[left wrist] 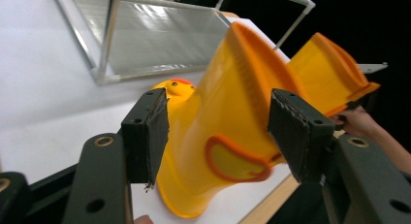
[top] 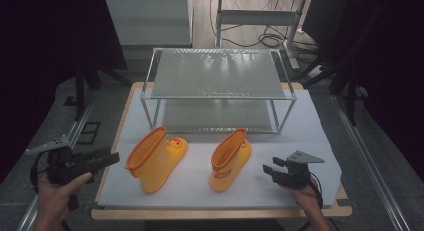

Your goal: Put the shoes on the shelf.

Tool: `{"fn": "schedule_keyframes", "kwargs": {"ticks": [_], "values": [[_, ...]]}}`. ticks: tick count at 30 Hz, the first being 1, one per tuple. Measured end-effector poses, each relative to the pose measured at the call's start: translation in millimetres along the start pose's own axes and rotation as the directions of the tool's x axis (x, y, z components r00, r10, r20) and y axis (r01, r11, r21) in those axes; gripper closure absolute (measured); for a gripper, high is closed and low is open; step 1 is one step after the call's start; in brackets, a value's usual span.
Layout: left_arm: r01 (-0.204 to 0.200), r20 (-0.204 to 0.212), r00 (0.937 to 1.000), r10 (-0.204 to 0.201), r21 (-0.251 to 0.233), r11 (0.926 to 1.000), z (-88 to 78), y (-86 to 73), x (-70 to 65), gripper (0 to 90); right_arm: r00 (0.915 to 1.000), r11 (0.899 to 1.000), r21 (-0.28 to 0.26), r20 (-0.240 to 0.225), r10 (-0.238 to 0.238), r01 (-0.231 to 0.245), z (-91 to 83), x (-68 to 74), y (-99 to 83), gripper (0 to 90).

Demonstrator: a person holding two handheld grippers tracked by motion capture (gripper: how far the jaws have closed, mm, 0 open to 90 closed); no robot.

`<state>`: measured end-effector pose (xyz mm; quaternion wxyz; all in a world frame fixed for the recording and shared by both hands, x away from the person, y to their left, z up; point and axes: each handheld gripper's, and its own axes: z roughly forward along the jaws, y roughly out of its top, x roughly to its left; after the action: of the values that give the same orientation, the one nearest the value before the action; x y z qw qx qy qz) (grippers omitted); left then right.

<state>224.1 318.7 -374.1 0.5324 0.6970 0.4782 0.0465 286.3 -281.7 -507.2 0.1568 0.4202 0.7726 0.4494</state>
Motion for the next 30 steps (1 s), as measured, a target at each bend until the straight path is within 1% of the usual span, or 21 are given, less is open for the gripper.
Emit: {"fn": "schedule_keyframes", "kwargs": {"ticks": [2, 3, 4, 7, 8, 9, 10, 11, 13, 15, 16, 17, 18, 19, 21, 22, 23, 25, 27, 28, 30], "values": [[-0.016, -0.004, 0.9999, 0.016, 0.009, 0.9998, -2.2, 9.0, -8.4, 40.7, 1.0, 1.0, 0.005, 0.0, -0.002, 0.002, 0.2, -0.3, 0.0, 44.1], [-0.016, -0.004, 0.9999, 0.016, 0.009, 0.9998, -2.2, 9.0, -8.4, 40.7, 1.0, 1.0, 0.005, 0.0, -0.002, 0.002, 0.2, -0.3, 0.0, 44.1], [-0.024, 0.0, 0.9997, 0.024, 0.017, 0.9996, -2.9, 13.7, -12.8, 40.7, 1.0, 1.0, 0.005, 0.001, -0.003, 0.003, 0.3, -0.4, 0.0, 44.1], [-0.051, -0.002, 0.9987, 0.051, 0.067, 0.9964, -1.7, 26.5, -26.0, 40.8, 1.0, 1.0, 0.006, -0.001, -0.005, 0.005, 0.5, -1.0, 0.1, 44.2], [-0.064, 0.005, 0.9979, 0.064, 0.09, 0.9938, 0.0, 31.3, -31.0, 40.8, 1.0, 1.0, 0.006, 0.0, -0.003, 0.003, 0.5, -1.4, 0.3, 44.1], [-0.075, 0.024, 0.9971, 0.072, 0.119, 0.9901, 3.4, 37.5, -37.5, 40.8, 1.0, 1.0, 0.004, 0.0, -0.002, 0.002, 0.7, -1.5, 0.3, 44.2], [-0.083, 0.037, 0.9962, 0.079, 0.133, 0.9876, 5.1, 40.9, -41.1, 40.8, 1.0, 1.0, 0.004, 0.001, -0.003, 0.003, 0.7, -1.7, 0.3, 44.1], [-0.083, 0.037, 0.9962, 0.079, 0.133, 0.9876, 5.1, 40.9, -41.1, 40.9, 1.0, 1.0, 0.004, 0.001, -0.003, 0.003, 0.7, -1.7, 0.3, 44.1], [-0.101, 0.06, 0.9939, 0.093, 0.163, 0.9815, 9.2, 48.5, -48.0, 41.0, 1.0, 1.0, 0.004, 0.001, -0.005, 0.005, 0.5, -1.9, 0.5, 44.1], [-0.112, 0.072, 0.9923, 0.1, 0.191, 0.9751, 12.9, 54.1, -52.8, 41.0, 1.0, 1.0, 0.003, 0.002, -0.004, 0.004, 0.5, -1.9, 0.6, 44.1], [-0.125, 0.071, 0.9912, 0.112, 0.213, 0.9691, 15.8, 57.8, -56.7, 41.0, 1.0, 1.0, 0.003, 0.002, -0.003, 0.003, 0.6, -1.9, 0.5, 44.1], [-0.135, 0.07, 0.9901, 0.122, 0.226, 0.9648, 17.6, 60.0, -59.0, 41.0, 1.0, 1.0, 0.003, 0.002, -0.003, 0.003, 0.7, -2.1, 0.5, 44.2], [-0.152, 0.077, 0.9876, 0.137, 0.257, 0.9543, 22.5, 65.5, -65.1, 40.9, 1.0, 1.0, 0.008, 0.003, -0.003, 0.003, 0.6, -2.4, 0.5, 44.2], [-0.152, 0.077, 0.9876, 0.137, 0.257, 0.9543, 22.5, 65.5, -65.1, 40.8, 1.0, 1.0, 0.008, 0.003, -0.003, 0.003, 0.6, -2.4, 0.5, 44.2], [-0.17, 0.095, 0.9843, 0.149, 0.288, 0.9423, 29.9, 73.1, -72.4, 40.9, 1.0, 1.0, 0.011, 0.004, -0.002, 0.001, 0.9, -2.9, 0.2, 44.2], [-0.177, 0.103, 0.9829, 0.152, 0.299, 0.9377, 32.3, 75.4, -74.2, 40.8, 1.0, 1.0, 0.012, 0.005, -0.001, 0.001, 1.0, -3.0, 0.1, 44.1], [-0.177, 0.103, 0.9829, 0.152, 0.299, 0.9377, 32.3, 75.4, -74.2, 40.6, 1.0, 1.0, 0.012, 0.005, -0.001, 0.001, 1.0, -3.0, 0.1, 44.1], [-0.183, 0.125, 0.9806, 0.151, 0.312, 0.9321, 37.8, 79.7, -78.6, 40.6, 1.0, 1.0, 0.013, 0.005, -0.003, 0.003, 1.1, -3.0, -0.1, 44.1], [-0.193, 0.15, 0.977, 0.152, 0.32, 0.9274, 43.7, 83.6, -84.5, 40.6, 1.0, 1.0, 0.013, 0.005, -0.003, 0.003, 1.2, -3.1, -0.1, 44.1], [-0.193, 0.15, 0.977, 0.152, 0.32, 0.9274, 43.7, 83.6, -84.5, 40.6, 1.0, 1.0, 0.013, 0.005, -0.003, 0.003, 1.2, -3.1, -0.1, 44.1], [-0.205, 0.163, 0.9738, 0.158, 0.333, 0.9203, 49.1, 85.8, -90.4, 40.4, 1.0, 1.0, 0.013, 0.005, -0.002, 0.002, 1.3, -3.3, -0.1, 44.1]]}}
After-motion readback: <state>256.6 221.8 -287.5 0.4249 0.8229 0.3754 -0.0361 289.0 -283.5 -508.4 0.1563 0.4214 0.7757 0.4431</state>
